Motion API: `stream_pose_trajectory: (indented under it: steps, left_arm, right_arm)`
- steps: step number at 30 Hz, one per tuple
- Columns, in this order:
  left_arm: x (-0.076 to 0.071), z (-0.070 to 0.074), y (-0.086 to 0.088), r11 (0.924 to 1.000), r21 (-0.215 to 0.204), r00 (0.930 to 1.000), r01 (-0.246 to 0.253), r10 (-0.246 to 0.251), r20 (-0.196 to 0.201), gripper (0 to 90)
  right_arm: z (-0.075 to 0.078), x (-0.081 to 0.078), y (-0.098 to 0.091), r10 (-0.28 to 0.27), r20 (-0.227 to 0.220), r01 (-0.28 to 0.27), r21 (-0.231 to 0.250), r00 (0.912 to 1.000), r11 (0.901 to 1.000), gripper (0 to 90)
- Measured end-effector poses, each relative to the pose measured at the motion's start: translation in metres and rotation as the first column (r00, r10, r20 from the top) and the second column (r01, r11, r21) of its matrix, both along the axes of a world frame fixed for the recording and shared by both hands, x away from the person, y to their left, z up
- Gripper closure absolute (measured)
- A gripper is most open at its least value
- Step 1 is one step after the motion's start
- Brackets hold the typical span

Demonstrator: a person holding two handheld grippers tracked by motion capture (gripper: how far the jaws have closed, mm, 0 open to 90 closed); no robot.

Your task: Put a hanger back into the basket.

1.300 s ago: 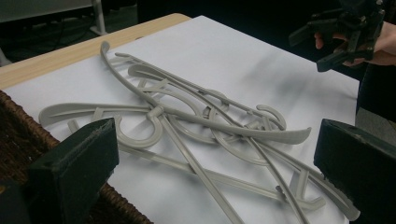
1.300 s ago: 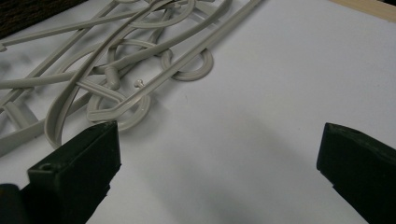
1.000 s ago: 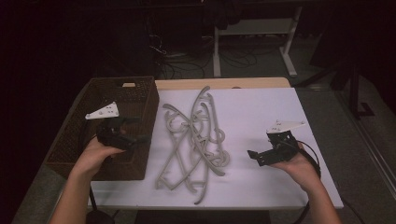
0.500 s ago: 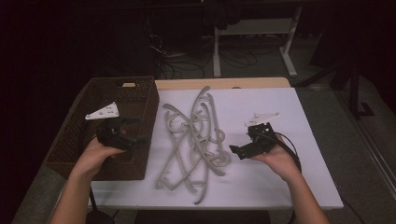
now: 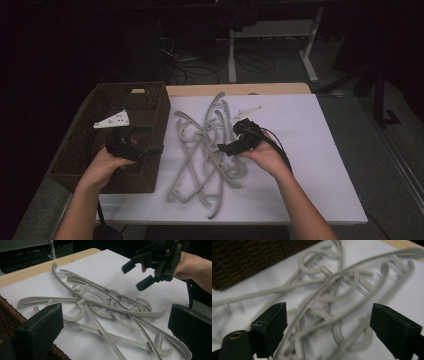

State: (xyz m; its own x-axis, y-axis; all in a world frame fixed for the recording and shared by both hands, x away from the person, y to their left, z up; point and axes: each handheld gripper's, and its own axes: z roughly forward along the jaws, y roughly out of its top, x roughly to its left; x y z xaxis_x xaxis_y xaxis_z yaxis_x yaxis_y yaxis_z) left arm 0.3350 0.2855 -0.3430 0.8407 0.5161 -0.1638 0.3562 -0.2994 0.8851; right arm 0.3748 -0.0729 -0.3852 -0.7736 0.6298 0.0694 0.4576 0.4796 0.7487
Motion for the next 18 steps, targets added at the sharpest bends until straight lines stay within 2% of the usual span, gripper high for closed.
stream_pose_trajectory:
  steps: [2, 6, 11, 18]
  left_arm:
    - [0.0, 0.0, 0.0, 1.0, -0.002, 1.0, 0.0, 0.0, 0.0, 0.0]
    - [0.001, 0.001, 0.0, 1.0, -0.006, 1.0, 0.002, -0.002, 0.002, 0.0]
    - [0.001, 0.002, 0.001, 0.9999, -0.011, 1.0, 0.004, -0.004, 0.004, 0.0]
    - [0.001, 0.002, 0.001, 0.9999, -0.009, 1.0, 0.006, -0.006, 0.003, 0.0]
  right_arm:
    - [0.0, 0.007, 0.01, 0.013, -0.007, -0.013, 0.0, 0.9999, 0.9999, 20.0]
    - [-0.003, 0.022, 0.03, 0.068, -0.021, -0.068, 0.003, 0.9975, 0.9977, 30.2]
    - [-0.011, 0.04, 0.053, 0.099, -0.033, -0.099, -0.006, 0.9946, 0.9951, 36.5]
    - [-0.018, 0.054, 0.084, 0.158, -0.025, -0.159, -0.004, 0.987, 0.9873, 44.0]
